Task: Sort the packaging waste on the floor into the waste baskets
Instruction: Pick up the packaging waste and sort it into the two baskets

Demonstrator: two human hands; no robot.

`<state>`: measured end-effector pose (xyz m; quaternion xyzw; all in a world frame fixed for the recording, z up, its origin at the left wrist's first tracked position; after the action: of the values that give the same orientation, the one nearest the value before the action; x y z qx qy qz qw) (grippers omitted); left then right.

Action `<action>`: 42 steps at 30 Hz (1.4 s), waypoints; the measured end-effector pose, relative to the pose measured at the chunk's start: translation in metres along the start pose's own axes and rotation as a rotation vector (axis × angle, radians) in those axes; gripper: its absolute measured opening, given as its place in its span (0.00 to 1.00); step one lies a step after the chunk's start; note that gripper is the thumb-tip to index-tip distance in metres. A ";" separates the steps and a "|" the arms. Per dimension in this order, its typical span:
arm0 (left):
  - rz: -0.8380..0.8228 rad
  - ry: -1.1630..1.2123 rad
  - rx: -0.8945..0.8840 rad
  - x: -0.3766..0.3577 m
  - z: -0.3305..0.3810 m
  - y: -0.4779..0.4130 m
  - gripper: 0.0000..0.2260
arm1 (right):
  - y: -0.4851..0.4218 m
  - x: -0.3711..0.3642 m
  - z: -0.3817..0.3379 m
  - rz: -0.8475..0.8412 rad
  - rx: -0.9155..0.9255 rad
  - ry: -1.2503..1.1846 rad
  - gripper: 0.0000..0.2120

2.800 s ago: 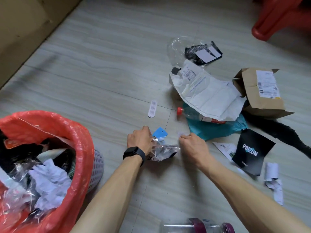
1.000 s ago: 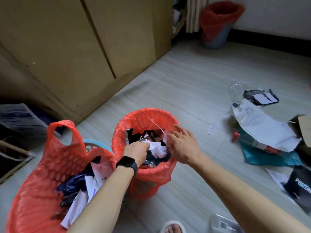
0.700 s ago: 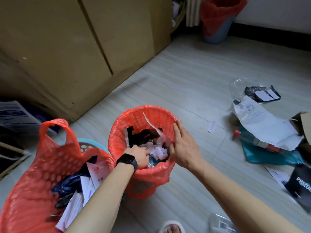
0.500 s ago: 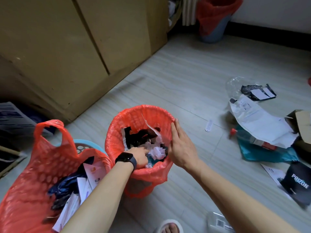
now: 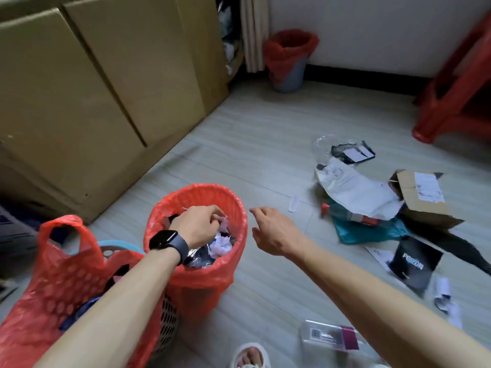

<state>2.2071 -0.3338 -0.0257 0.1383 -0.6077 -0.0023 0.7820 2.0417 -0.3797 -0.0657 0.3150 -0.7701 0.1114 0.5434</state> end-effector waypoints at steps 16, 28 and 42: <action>-0.392 0.020 -0.317 -0.184 0.257 -0.032 0.16 | 0.214 -0.048 0.272 0.085 -0.669 -0.339 0.22; -0.652 -0.100 -0.242 -0.348 0.273 -0.044 0.25 | 0.224 -0.107 0.416 0.040 -0.966 -0.204 0.28; -0.703 -0.269 -0.278 -0.361 0.251 -0.039 0.32 | 0.175 -0.138 0.410 -0.086 -0.747 0.214 0.32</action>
<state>1.8804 -0.3626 -0.3216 0.2291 -0.6143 -0.3699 0.6583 1.6508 -0.4045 -0.3184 0.1139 -0.6827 -0.1671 0.7021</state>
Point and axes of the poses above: each hand's wrist, its own y-axis away from the middle knuckle, its own x-axis out of the back of the hand, z = x × y, the point moved 8 cm from there along -y, towards the middle knuckle, and after that the axes turned 1 degree about -x, right-handed, at the moved point
